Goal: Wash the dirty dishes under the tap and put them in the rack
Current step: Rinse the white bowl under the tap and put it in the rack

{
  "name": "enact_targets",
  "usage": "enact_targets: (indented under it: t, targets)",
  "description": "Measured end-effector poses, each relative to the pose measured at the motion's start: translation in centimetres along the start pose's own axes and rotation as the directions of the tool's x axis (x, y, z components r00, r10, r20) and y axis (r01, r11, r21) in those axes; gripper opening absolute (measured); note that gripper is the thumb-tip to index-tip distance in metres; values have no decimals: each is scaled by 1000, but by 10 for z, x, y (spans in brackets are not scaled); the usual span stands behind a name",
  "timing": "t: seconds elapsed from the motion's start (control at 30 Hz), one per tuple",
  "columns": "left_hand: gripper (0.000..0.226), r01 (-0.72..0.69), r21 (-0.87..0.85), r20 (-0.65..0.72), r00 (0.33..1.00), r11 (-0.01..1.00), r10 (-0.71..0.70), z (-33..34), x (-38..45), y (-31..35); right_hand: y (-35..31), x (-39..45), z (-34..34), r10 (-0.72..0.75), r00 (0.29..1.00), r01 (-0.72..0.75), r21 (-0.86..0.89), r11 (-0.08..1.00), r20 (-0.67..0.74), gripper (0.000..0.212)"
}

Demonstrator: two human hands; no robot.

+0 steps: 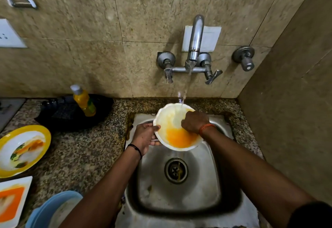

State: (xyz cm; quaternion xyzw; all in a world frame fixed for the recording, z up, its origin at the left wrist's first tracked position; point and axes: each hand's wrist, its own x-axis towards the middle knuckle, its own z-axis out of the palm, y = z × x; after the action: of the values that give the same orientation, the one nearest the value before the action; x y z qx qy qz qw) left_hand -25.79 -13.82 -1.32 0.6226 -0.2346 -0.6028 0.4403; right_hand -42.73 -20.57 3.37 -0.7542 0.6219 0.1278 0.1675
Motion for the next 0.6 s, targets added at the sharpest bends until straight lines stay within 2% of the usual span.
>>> enact_targets:
  t: [0.03,0.07,0.1,0.13,0.17,0.23,0.3,0.33,0.37,0.4,0.47,0.5,0.53,0.6]
  targets:
    - [18,-3,-4,4,1000,1000,3,1,1,0,0,1,2,-28,993,22,47,999,114,37]
    - [19,-7,-6,11,1000,1000,7,2,1,1,-2,1,6,-57,968,14,175,984,245,33]
    - [20,-10,-7,18,1000,1000,10,3,2,1,-4,-1,12,-95,927,-45,361,932,362,26]
    - [20,-9,-12,21,1000,1000,9,4,2,0,-7,-3,18,-142,886,-148,558,817,442,20]
    - [20,-3,-15,17,1000,1000,3,5,3,-1,-11,-3,24,-194,859,-260,731,631,473,18]
    - [20,6,-18,0,1000,1000,-6,7,1,-1,-15,6,31,-260,874,-367,908,202,411,28]
    - [22,18,-50,-4,1000,999,-18,5,-1,-1,-13,19,32,-172,949,-292,943,-159,265,30]
    - [23,21,-67,-4,1000,998,-21,3,-1,-1,-10,25,31,-55,978,-209,945,-253,202,28]
    - [25,23,-74,-7,1000,997,-23,1,0,-2,-7,28,31,57,985,-139,949,-282,161,27]
    - [25,22,-77,-7,1000,997,-23,0,1,-2,-3,30,31,149,979,-106,971,-216,140,24]
    - [25,24,-78,-7,1000,997,-25,-1,2,-2,2,31,38,279,950,-153,988,26,140,17]
    - [25,24,-77,-7,1000,997,-25,0,2,-2,3,30,42,302,938,-204,974,96,167,17]
    - [25,22,-76,-5,1000,997,-23,2,2,-2,1,28,42,280,933,-263,960,100,226,19]
    - [25,24,-72,-3,1000,997,-24,4,1,-4,-2,25,41,132,930,-341,939,-37,343,22]
